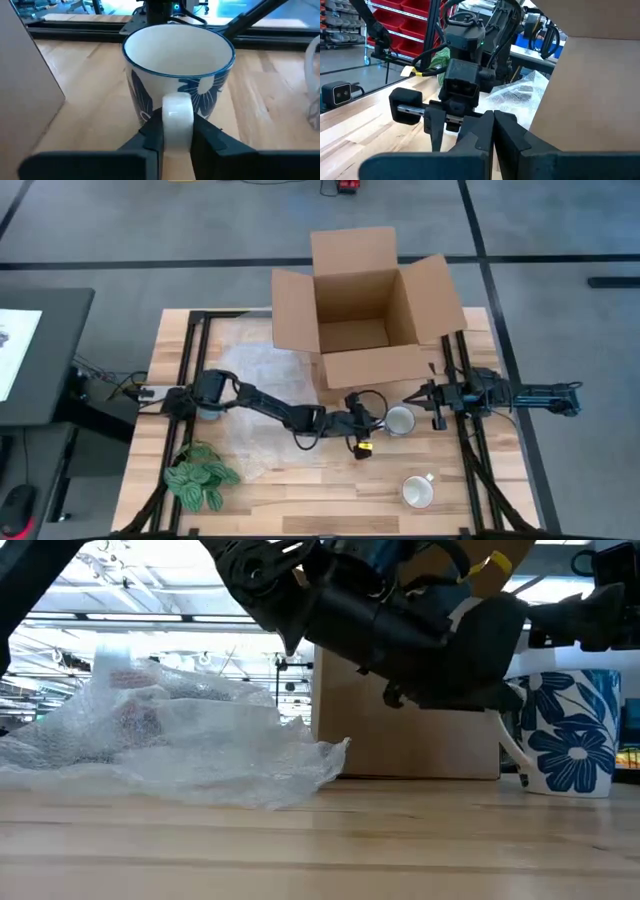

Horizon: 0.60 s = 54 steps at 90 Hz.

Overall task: Wrap mug
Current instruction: Move the white blue mug to the bottom right of the table

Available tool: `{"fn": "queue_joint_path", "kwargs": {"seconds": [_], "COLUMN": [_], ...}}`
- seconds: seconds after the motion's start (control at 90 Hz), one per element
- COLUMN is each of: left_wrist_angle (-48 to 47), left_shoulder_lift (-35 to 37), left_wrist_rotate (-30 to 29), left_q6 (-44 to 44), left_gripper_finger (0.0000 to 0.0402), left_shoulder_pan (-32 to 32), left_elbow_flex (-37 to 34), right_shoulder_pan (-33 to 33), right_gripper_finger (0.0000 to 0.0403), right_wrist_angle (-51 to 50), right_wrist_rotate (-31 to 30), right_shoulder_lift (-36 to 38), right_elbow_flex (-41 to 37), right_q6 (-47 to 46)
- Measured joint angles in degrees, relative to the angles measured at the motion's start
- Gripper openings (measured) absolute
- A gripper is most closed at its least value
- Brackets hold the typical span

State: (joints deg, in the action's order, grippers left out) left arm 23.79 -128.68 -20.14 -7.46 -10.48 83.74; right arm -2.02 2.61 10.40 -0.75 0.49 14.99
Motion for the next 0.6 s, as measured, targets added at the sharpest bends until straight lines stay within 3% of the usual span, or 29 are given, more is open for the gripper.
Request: {"fn": "queue_joint_path", "kwargs": {"seconds": [0.389,0.6], "left_wrist_angle": [-0.7,-6.9], "left_shoulder_lift": [2.2,2.2], "left_wrist_rotate": [-1.6,-1.1], "left_q6": [-0.1,2.1], "left_gripper_finger": [0.0037,0.0037], "left_shoulder_pan": [-3.7,-6.7], "left_elbow_flex": [3.8,8.2], "right_shoulder_pan": [0.0,0.0], "right_gripper_finger": [0.0000,0.0000], "right_wrist_angle": [0.0,0.0], "right_wrist_rotate": [0.0,0.0], "right_shoulder_lift": [0.0,0.0], "right_elbow_flex": [0.0,0.0], "right_q6": [0.0,0.0]}}
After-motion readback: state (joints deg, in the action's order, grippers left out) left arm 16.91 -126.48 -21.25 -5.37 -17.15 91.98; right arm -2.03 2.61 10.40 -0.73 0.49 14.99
